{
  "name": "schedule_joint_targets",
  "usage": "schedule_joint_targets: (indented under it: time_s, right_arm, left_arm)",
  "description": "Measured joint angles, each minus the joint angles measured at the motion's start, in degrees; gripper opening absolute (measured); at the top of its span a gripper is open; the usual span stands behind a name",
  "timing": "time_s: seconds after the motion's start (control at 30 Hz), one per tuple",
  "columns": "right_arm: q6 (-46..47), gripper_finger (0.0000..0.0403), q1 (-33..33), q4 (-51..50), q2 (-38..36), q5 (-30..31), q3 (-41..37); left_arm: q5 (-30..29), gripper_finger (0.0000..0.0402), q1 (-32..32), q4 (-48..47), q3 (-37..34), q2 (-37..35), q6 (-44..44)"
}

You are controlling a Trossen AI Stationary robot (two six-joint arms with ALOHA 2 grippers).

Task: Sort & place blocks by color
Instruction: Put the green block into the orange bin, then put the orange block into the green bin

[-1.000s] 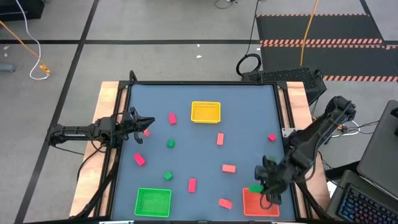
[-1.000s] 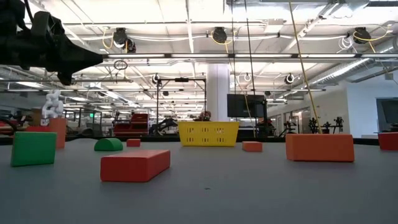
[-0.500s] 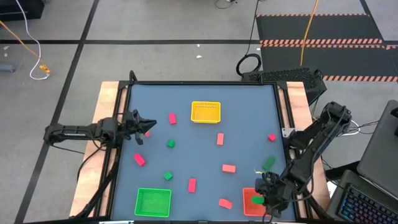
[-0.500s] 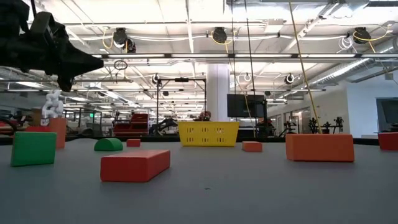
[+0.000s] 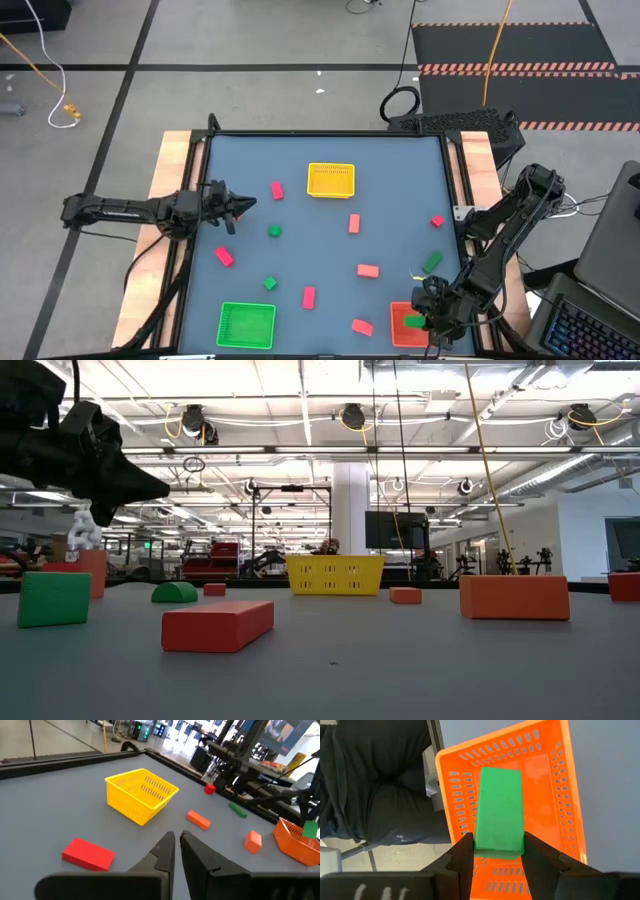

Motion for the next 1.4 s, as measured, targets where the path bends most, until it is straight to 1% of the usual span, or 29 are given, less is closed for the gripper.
schedule_joint_targets:
  time_s: [0.1, 0.33, 0.37, 0.4, 0.6, 0.7, 0.77, 0.9, 1.03, 1.17, 1.27, 1.4]
  right_arm:
    - [0.68, 0.0123, 0.00, -1.51, 0.00, -0.02, -0.02]
    - [0.91, 0.0123, 0.00, -1.60, 0.00, -0.01, -0.02]
    - [1.15, 0.0128, 0.00, -1.61, 0.00, -0.01, -0.02]
    - [1.44, 0.0140, 0.00, -1.68, 0.00, -0.01, -0.02]
    - [2.61, 0.0237, 0.00, -2.06, 0.00, -0.01, -0.02]
    - [2.54, 0.0264, 0.00, -2.06, 0.00, -0.01, -0.02]
    - [2.52, 0.0275, 0.00, -2.09, 0.00, -0.01, -0.02]
    - [0.83, 0.0280, -0.07, -3.19, 0.00, 0.01, -0.02]
    - [-1.20, 0.0276, -2.13, -8.26, -0.02, 1.38, -0.04]
    - [-4.26, 0.0275, -6.03, -12.57, -0.02, 1.63, -0.04]
    - [-8.66, 0.0274, -9.41, -12.76, -0.14, 1.64, -0.07]
    - [-14.93, 0.0274, -14.03, -12.10, -0.28, 2.14, -0.07]
  left_arm:
    - [0.01, 0.0033, 0.02, 0.09, -0.02, 0.77, 0.00]
    - [-0.01, 0.0033, 0.02, 0.13, -0.02, 1.13, 0.02]
    - [-0.01, 0.0033, 0.02, 0.13, -0.03, 1.12, 0.02]
    - [-0.01, 0.0033, 0.02, 0.15, -0.02, 1.12, 0.02]
    - [-0.03, 0.0033, 0.02, 0.18, -0.02, 1.12, 0.20]
    - [-0.03, 0.0033, 0.02, 0.18, -0.03, 1.12, 0.17]
    - [-0.03, 0.0033, 0.02, 0.26, -0.04, 1.12, 0.15]
    - [-0.03, 0.0033, 0.02, 0.77, -0.09, 1.12, 0.26]
    - [-0.11, 0.0033, 0.05, 2.87, -0.09, 1.13, 2.36]
    - [-1.59, 0.0033, 0.09, 12.97, -0.09, 1.10, 10.26]
    - [-1.59, 0.0033, 0.09, 19.77, -0.09, 1.11, 14.76]
    - [-1.60, 0.0033, 0.08, 22.87, -0.09, 1.12, 19.22]
